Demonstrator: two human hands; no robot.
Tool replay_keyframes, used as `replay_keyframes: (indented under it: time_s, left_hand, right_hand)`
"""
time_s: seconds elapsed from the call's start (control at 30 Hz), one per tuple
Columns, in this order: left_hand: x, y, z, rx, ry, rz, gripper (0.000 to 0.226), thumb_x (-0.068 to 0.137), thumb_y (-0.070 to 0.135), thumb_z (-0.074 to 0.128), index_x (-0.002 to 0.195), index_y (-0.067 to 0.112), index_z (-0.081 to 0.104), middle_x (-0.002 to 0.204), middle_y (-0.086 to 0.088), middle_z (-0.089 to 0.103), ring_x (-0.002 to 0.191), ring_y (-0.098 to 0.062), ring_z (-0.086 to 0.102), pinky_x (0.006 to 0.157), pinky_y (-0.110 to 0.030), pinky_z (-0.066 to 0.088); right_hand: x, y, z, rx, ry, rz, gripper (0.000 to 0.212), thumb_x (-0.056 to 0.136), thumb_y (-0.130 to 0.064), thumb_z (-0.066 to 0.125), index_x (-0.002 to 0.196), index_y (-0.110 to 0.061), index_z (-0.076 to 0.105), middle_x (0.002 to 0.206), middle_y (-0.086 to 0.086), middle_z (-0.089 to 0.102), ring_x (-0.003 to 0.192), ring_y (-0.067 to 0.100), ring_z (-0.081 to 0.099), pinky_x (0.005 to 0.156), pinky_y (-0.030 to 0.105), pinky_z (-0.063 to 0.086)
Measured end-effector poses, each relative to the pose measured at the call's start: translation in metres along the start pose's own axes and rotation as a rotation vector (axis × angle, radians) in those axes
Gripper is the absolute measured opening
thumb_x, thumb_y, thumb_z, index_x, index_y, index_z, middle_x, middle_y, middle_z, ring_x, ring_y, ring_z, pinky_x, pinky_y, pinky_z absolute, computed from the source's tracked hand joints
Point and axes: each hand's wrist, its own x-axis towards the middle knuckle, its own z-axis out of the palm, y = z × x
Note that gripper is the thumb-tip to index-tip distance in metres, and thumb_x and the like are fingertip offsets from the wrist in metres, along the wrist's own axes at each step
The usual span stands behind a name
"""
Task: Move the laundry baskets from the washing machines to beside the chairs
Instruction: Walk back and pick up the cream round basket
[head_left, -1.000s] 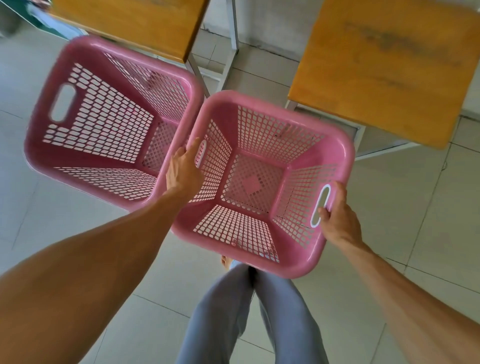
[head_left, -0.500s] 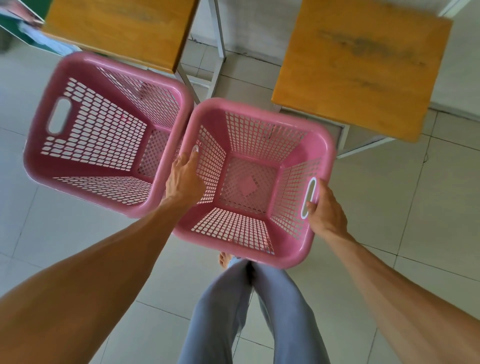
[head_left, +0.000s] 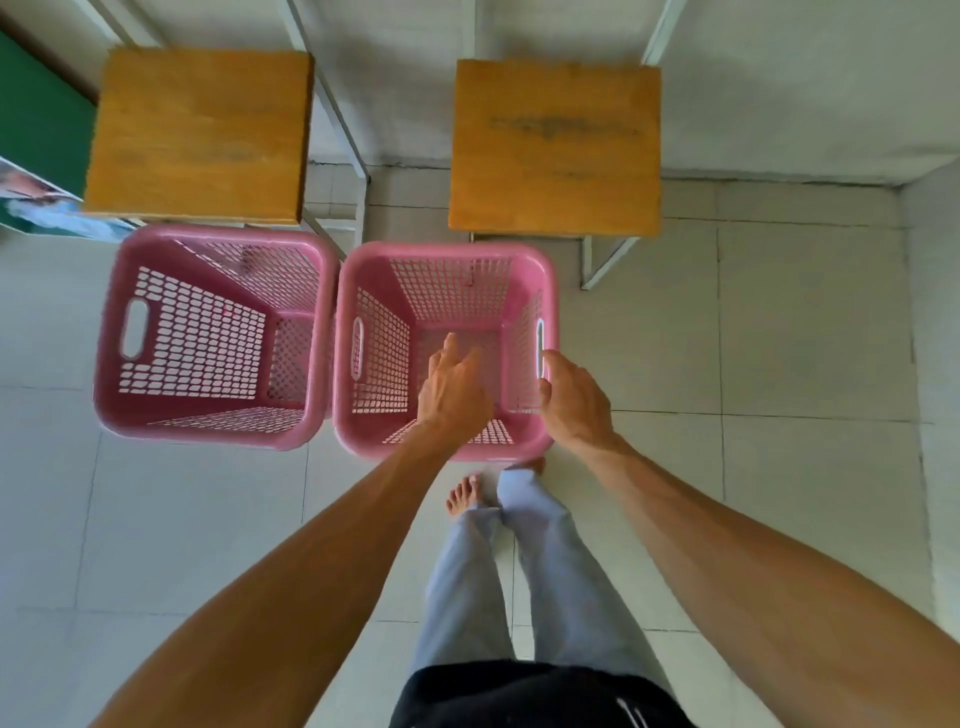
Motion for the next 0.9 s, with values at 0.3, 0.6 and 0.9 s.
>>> replay_keyframes:
  time_s: [0.3,0.6,0.9]
  left_hand:
    - [-0.068,0.091,-0.02,0.13,-0.149,0.307,0.059,0.081,0.009,0.065,0.138,0.01,0.05,0.134,-0.008,0.061,0.116,-0.028,0.063,0.093,-0.041,0.056]
    - [-0.115,0.225,0.023,0.413,-0.357,0.577,0.063,0.094,0.014,0.049,0.153,0.009,0.029,0.153,-0.012,0.04,0.141,-0.031,0.037,0.113,-0.039,0.033]
    - [-0.176,0.405,0.137,0.467,-0.438,0.745,0.056,0.097,0.018,0.046,0.152,0.015,0.037,0.157,-0.006,0.037,0.145,-0.025,0.032,0.115,-0.034,0.028]
  right_hand:
    - [-0.113,0.043,-0.063,-0.066,0.214,0.019,0.028,0.098,-0.014,0.052,0.124,-0.007,0.062,0.115,0.01,0.067,0.106,0.036,0.061,0.08,0.043,0.051]
    - [-0.206,0.149,-0.104,0.165,0.327,0.425,0.026,0.101,-0.023,0.042,0.105,-0.012,0.066,0.089,0.007,0.068,0.099,0.027,0.06,0.073,0.037,0.054]
    - [-0.309,0.317,-0.147,0.325,0.491,0.652,0.026,0.099,-0.021,0.044,0.11,-0.016,0.067,0.1,0.01,0.068,0.099,0.027,0.062,0.077,0.035,0.053]
